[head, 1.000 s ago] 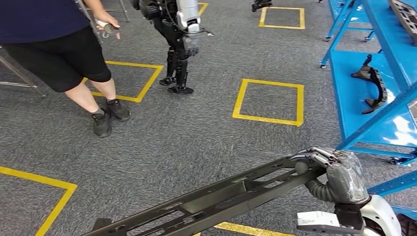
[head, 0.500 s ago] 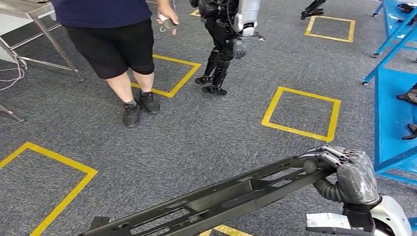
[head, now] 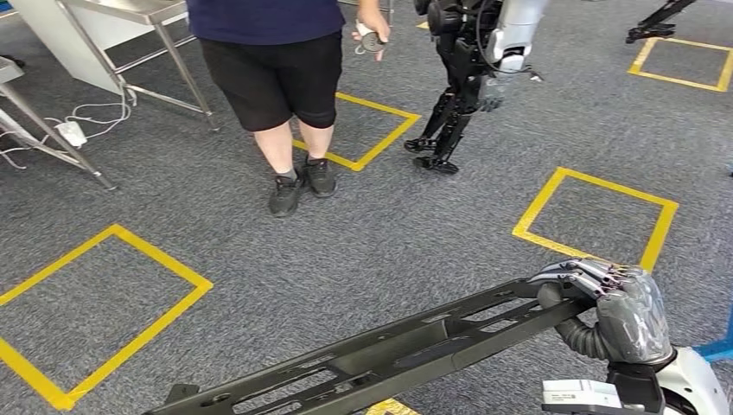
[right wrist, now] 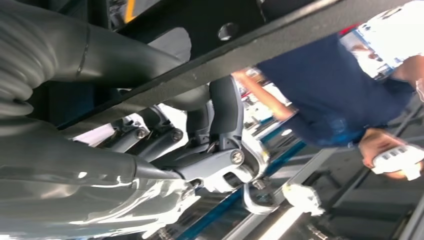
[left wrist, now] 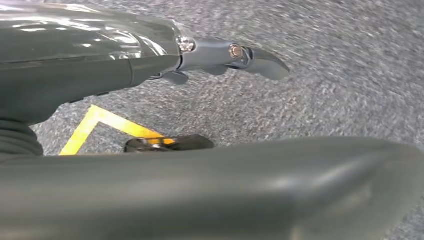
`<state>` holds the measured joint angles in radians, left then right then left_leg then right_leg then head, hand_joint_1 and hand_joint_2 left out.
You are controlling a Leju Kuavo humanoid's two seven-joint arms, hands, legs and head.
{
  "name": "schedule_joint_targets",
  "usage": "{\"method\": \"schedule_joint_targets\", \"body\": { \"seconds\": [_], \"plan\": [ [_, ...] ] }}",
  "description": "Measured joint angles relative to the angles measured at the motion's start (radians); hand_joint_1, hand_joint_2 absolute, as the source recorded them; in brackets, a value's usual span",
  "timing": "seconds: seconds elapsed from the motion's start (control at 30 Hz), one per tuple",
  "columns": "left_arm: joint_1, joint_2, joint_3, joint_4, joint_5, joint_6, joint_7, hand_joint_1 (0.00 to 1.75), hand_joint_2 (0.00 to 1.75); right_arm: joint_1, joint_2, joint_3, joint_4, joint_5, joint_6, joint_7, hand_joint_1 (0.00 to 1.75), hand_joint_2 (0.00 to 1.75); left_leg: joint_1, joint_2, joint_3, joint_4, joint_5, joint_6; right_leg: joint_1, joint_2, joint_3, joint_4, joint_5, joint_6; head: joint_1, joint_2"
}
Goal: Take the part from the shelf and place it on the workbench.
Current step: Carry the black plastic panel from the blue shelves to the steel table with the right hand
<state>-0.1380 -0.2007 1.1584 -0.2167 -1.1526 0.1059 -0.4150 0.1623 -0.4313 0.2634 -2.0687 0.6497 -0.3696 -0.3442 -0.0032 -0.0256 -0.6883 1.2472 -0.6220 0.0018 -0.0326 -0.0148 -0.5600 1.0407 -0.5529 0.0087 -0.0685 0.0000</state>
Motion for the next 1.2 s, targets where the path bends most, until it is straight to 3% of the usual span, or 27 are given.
{"method": "schedule_joint_targets", "body": {
  "seconds": [0.03, 0.07, 0.1, 0.13, 0.2, 0.27, 0.33, 0.37, 0.43, 0.47, 0.5, 0.53, 0.57, 0.6, 0.63, 0.7, 0.73, 0.8, 0.87, 0.93, 1.0, 1.07, 1.1, 1.13, 1.2],
  "plan": [
    [0.001, 0.0, 0.0, 0.0, 0.0, 0.0, 0.0, 0.0, 1.75, 0.001, 0.002, -0.001, 0.0, 0.0, 0.0, -0.001, 1.75, 1.75, 0.002, 0.008, -0.027, 0.051, -0.015, -0.003, 0.0, -0.014, 0.002, 0.0, -0.003, 0.0, 0.0, 0.0],
    [0.003, 0.0, 0.0, 0.0, 0.0, 0.0, 0.0, 0.0, 1.75, 0.001, 0.004, -0.002, 0.0, 0.0, 0.0, -0.001, 1.75, 1.75, 0.003, 0.012, -0.04, 0.071, -0.011, -0.004, 0.001, -0.028, 0.005, 0.0, -0.006, 0.0, 0.0, 0.0],
    [0.004, 0.0, 0.0, 0.0, 0.0, 0.0, 0.0, 0.0, 1.75, 0.002, 0.006, -0.002, 0.0, 0.0, 0.0, -0.002, 1.75, 1.75, 0.004, 0.016, -0.032, 0.052, 0.011, -0.003, 0.001, -0.04, 0.01, 0.0, -0.01, 0.0, 0.0, 0.0],
    [0.006, 0.0, 0.0, 0.0, 0.001, 0.0, 0.0, 0.0, 1.75, 0.002, 0.007, -0.003, 0.0, 0.0, -0.001, -0.003, 1.75, 1.75, 0.003, 0.025, -0.007, -0.001, 0.047, 0.002, 0.001, -0.053, 0.017, 0.0, -0.015, 0.002, 0.0, 0.0],
    [0.005, 0.002, 0.0, 0.0, 0.001, 0.0, 0.0, 0.0, 1.75, 0.003, 0.01, -0.004, 0.0, 0.0, -0.002, -0.006, 1.75, 1.75, -0.009, 0.075, 0.053, -0.125, 0.104, 0.017, 0.004, -0.076, 0.03, 0.0, -0.024, 0.007, 0.0, 0.0],
    [0.002, 0.004, -0.001, 0.0, 0.001, 0.0, 0.0, 0.0, 1.75, 0.004, 0.012, -0.006, -0.001, -0.001, -0.003, -0.009, 1.75, 1.75, -0.023, 0.113, 0.078, -0.182, 0.112, 0.031, 0.007, -0.096, 0.035, -0.001, -0.031, 0.015, 0.0, 0.0],
    [0.003, 0.005, -0.001, 0.0, 0.001, 0.0, -0.001, 0.0, 1.75, 0.003, 0.012, -0.009, -0.004, -0.002, -0.003, -0.011, 1.75, 1.75, -0.026, 0.097, 0.08, -0.192, 0.107, 0.039, 0.007, -0.118, 0.042, -0.005, -0.036, 0.024, 0.0, 0.0],
    [0.004, 0.005, -0.001, 0.0, 0.001, 0.0, -0.001, 0.0, 1.75, 0.001, 0.012, -0.01, -0.006, -0.003, -0.003, -0.011, 1.75, 1.75, -0.024, 0.084, 0.084, -0.198, 0.108, 0.043, 0.006, -0.11, 0.047, -0.004, -0.042, 0.029, 0.0, 0.0],
    [0.003, 0.006, -0.001, 0.0, 0.001, 0.0, -0.002, 0.0, 1.75, -0.002, 0.011, -0.015, -0.011, -0.006, -0.002, -0.011, 1.75, 1.75, -0.016, 0.061, 0.094, -0.21, 0.112, 0.052, 0.003, -0.054, 0.034, 0.041, -0.074, 0.034, 0.001, 0.0],
    [0.001, 0.006, -0.002, 0.0, 0.001, 0.0, -0.002, 0.0, 1.75, -0.002, 0.01, -0.017, -0.012, -0.008, -0.002, -0.011, 1.75, 1.75, -0.013, 0.049, 0.096, -0.212, 0.112, 0.055, 0.003, -0.02, 0.008, 0.095, -0.1, 0.034, 0.002, 0.0],
    [-0.001, 0.005, -0.002, 0.0, 0.0, -0.001, -0.002, 0.0, 1.75, -0.001, 0.009, -0.019, -0.014, -0.01, -0.002, -0.01, 1.75, 1.75, -0.012, 0.036, 0.098, -0.212, 0.112, 0.058, 0.003, 0.0, -0.029, 0.162, -0.128, 0.034, 0.002, 0.0],
    [-0.001, 0.004, -0.003, 0.0, 0.0, -0.001, -0.002, 0.0, 1.75, 0.0, 0.009, -0.021, -0.014, -0.011, -0.002, -0.01, 1.75, 1.75, -0.012, 0.022, 0.099, -0.212, 0.111, 0.06, 0.003, 0.007, -0.067, 0.223, -0.145, 0.035, 0.002, 0.0],
    [0.0, 0.004, -0.004, 0.0, 0.0, -0.002, -0.001, 0.0, 1.75, 0.002, 0.009, -0.023, -0.014, -0.011, -0.002, -0.01, 1.75, 1.75, -0.012, 0.007, 0.101, -0.211, 0.109, 0.06, 0.003, 0.01, -0.094, 0.259, -0.145, 0.036, 0.002, 0.0],
    [0.002, 0.003, -0.005, 0.0, -0.001, -0.002, -0.001, 0.0, 1.75, 0.004, 0.009, -0.025, -0.014, -0.012, -0.002, -0.009, 1.75, 1.75, -0.012, -0.008, 0.105, -0.211, 0.108, 0.06, 0.003, 0.011, -0.105, 0.259, -0.124, 0.038, 0.002, 0.0],
    [0.003, 0.003, -0.006, 0.0, 0.0, -0.003, -0.001, 0.0, 1.75, 0.006, 0.009, -0.027, -0.014, -0.013, -0.002, -0.009, 1.75, 1.75, -0.01, -0.023, 0.11, -0.211, 0.105, 0.058, 0.003, 0.014, -0.096, 0.22, -0.085, 0.039, 0.002, 0.0],
    [0.003, 0.003, -0.007, 0.0, 0.001, -0.005, -0.001, 0.0, 1.75, 0.008, 0.009, -0.03, -0.014, -0.014, -0.002, -0.008, 1.75, 1.75, -0.009, -0.051, 0.117, -0.206, 0.097, 0.051, -0.001, 0.051, -0.051, 0.093, -0.004, 0.041, 0.002, 0.0],
    [0.002, 0.003, -0.008, 0.0, 0.002, -0.005, -0.002, 0.0, 1.75, 0.01, 0.009, -0.03, -0.015, -0.014, -0.002, -0.008, 1.75, 1.75, -0.008, -0.064, 0.117, -0.203, 0.094, 0.046, -0.002, 0.072, -0.031, 0.043, 0.014, 0.04, 0.002, 0.0],
    [0.003, 0.003, -0.008, 0.0, 0.004, -0.005, -0.002, 0.0, 1.75, 0.013, 0.01, -0.031, -0.017, -0.014, -0.003, -0.009, 1.75, 1.75, -0.006, -0.086, 0.11, -0.199, 0.091, 0.037, -0.001, 0.092, -0.016, 0.008, 0.01, 0.031, 0.001, 0.0],
    [0.008, 0.003, -0.008, 0.0, 0.006, -0.003, -0.002, 0.0, 1.75, 0.013, 0.011, -0.031, -0.018, -0.014, -0.003, -0.011, 1.75, 1.75, -0.004, -0.091, 0.106, -0.196, 0.089, 0.029, -0.001, 0.072, -0.01, 0.003, 0.006, 0.019, 0.001, 0.0],
    [0.008, 0.005, -0.008, 0.0, 0.009, -0.001, -0.002, 0.0, 1.75, 0.016, 0.013, -0.03, -0.019, -0.014, -0.004, -0.012, 1.75, 1.75, -0.005, -0.047, 0.087, -0.154, 0.062, 0.018, -0.004, 0.045, -0.002, -0.001, 0.002, 0.007, 0.0, 0.0],
    [0.005, 0.006, -0.008, 0.0, 0.01, -0.001, -0.002, 0.0, 1.75, 0.022, 0.016, -0.029, -0.019, -0.014, -0.004, -0.013, 1.75, 1.75, -0.002, 0.001, 0.03, -0.043, 0.009, 0.006, -0.003, 0.015, 0.005, -0.001, -0.005, 0.0, 0.0, 0.0],
    [0.006, 0.006, -0.008, 0.0, 0.012, -0.001, -0.001, 0.0, 1.75, 0.026, 0.019, -0.028, -0.019, -0.014, -0.004, -0.013, 1.75, 1.75, 0.005, 0.012, -0.027, 0.059, -0.018, -0.001, -0.003, -0.014, 0.012, -0.001, -0.012, -0.001, 0.0, 0.0],
    [0.008, 0.006, -0.008, 0.0, 0.013, -0.001, -0.001, 0.0, 1.75, 0.027, 0.02, -0.028, -0.019, -0.014, -0.004, -0.013, 1.75, 1.75, 0.007, 0.015, -0.034, 0.065, -0.005, -0.002, -0.003, -0.027, 0.017, -0.001, -0.016, -0.001, 0.0, 0.0],
    [0.01, 0.006, -0.008, 0.0, 0.014, -0.001, -0.001, 0.0, 1.75, 0.027, 0.021, -0.027, -0.019, -0.014, -0.004, -0.013, 1.75, 1.75, 0.008, 0.02, -0.021, 0.032, 0.026, -0.001, -0.004, -0.04, 0.024, -0.001, -0.022, 0.001, 0.0, 0.0],
    [0.011, 0.006, -0.008, 0.0, 0.014, -0.001, -0.001, 0.0, 1.75, 0.027, 0.023, -0.027, -0.019, -0.014, -0.004, -0.013, 1.75, 1.75, 0.003, 0.05, 0.034, -0.089, 0.096, 0.008, -0.003, -0.063, 0.04, -0.002, -0.033, 0.006, 0.0, 0.0]
  ]
}}
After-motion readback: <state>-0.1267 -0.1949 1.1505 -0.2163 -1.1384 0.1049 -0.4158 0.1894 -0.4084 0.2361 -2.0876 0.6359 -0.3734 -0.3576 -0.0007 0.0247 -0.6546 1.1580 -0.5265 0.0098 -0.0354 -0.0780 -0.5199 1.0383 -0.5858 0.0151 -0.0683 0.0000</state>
